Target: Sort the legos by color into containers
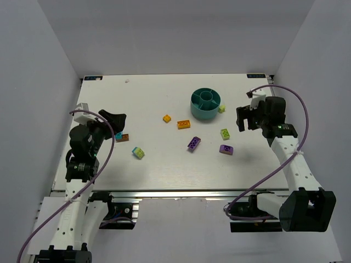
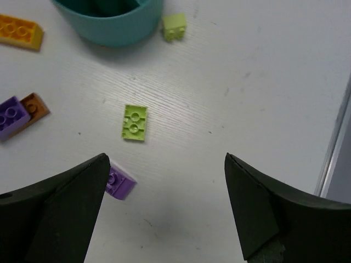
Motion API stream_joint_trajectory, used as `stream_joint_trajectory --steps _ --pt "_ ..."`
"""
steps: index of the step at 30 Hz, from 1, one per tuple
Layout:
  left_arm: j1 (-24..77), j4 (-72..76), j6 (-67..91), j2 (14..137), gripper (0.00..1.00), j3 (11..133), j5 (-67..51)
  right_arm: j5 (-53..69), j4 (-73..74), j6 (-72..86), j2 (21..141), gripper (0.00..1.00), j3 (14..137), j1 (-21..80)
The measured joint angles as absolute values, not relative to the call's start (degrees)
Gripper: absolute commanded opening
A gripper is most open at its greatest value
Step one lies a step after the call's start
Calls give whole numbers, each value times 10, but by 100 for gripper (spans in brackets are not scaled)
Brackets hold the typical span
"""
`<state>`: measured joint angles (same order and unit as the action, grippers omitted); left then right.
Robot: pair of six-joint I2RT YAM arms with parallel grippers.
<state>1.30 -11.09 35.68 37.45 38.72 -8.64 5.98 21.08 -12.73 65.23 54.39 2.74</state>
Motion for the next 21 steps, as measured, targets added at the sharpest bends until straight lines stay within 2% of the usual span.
stream_joint_trajectory --steps 6,8,10,11,12,13,14,15,16,17,18,19,21 --pt "13 -107 361 406 98 388 -99 259 232 -343 644 89 539 34" --pt "13 -108 361 428 93 393 -104 343 234 -425 635 87 522 38" --pt "13 -112 361 450 68 402 -108 413 237 -489 629 72 500 45" --pt "13 -113 364 462 53 408 -112 444 249 -526 636 54 498 54" --pt "13 -115 365 472 17 414 -116 467 259 -561 651 41 500 62" --pt "13 -117 364 480 3 420 -119 483 279 -587 672 31 509 72" --pt "13 -120 364 489 0 427 -123 498 313 -625 706 23 529 85" --pt "13 -121 366 497 0 434 -126 507 344 -653 743 25 556 96" --pt "13 -122 365 503 2 440 -129 516 372 -681 788 33 592 108" --pt "13 -123 366 510 11 445 -131 522 396 -700 821 73 621 118" --pt "13 -123 366 515 22 450 -134 527 422 -721 858 89 656 128" --pt "13 -124 366 519 45 453 -136 529 438 -739 886 89 683 139" --pt "13 -129 366 522 59 455 -143 529 457 -763 915 89 712 157"
